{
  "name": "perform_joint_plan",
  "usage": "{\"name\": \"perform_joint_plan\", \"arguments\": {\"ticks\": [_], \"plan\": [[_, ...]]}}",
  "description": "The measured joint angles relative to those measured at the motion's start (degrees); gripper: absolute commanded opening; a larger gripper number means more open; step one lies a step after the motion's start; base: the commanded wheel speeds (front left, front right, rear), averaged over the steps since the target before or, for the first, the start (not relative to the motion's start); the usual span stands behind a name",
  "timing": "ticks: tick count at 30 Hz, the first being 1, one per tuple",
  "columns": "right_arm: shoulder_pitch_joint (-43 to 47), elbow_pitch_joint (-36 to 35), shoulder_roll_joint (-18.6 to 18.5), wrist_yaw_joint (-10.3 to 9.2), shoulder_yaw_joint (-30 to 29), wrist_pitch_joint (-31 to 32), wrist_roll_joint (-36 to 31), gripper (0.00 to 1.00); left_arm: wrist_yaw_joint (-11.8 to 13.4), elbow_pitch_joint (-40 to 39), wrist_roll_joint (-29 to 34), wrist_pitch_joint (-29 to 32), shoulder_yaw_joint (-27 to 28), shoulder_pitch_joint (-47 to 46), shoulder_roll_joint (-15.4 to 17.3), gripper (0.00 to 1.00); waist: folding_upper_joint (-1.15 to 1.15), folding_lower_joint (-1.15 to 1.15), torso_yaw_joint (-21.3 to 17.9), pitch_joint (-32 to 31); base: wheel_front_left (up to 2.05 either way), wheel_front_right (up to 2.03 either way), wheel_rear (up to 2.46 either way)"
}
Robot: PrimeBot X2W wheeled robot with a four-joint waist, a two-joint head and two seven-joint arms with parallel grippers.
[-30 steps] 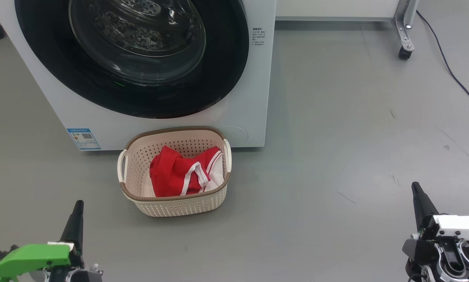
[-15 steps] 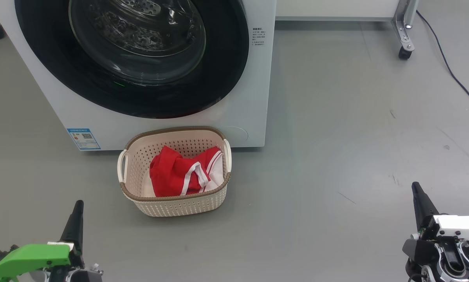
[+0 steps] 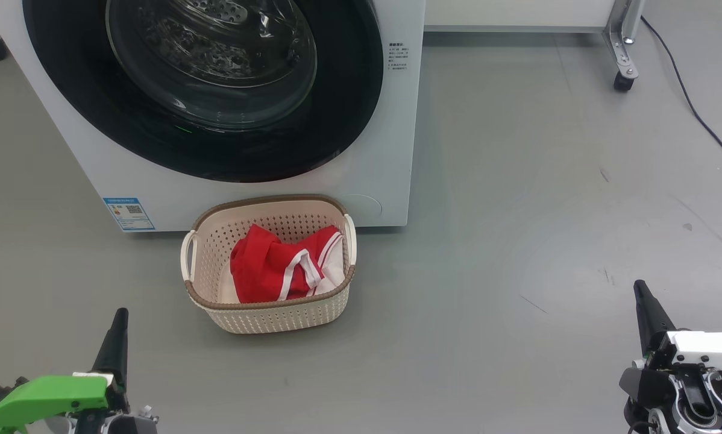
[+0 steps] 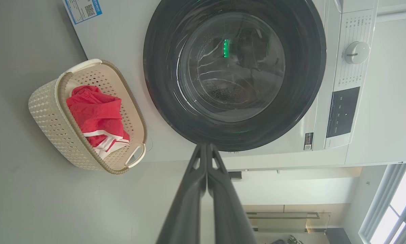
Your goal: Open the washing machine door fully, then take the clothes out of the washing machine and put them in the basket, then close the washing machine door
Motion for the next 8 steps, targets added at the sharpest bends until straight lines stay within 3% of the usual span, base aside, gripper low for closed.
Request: {"name": "perform_joint_plan", "arguments": {"ticks": [8], "plan": [[0.0,0.0,0.02,0.0,-0.03,0.0,0.0,0.0,0.0,-0.01,0.0,0.0,0.11,0.0,-0.01,0.0,0.0,0.0,0.0,0.0,0.0,0.0,0.0]]}}
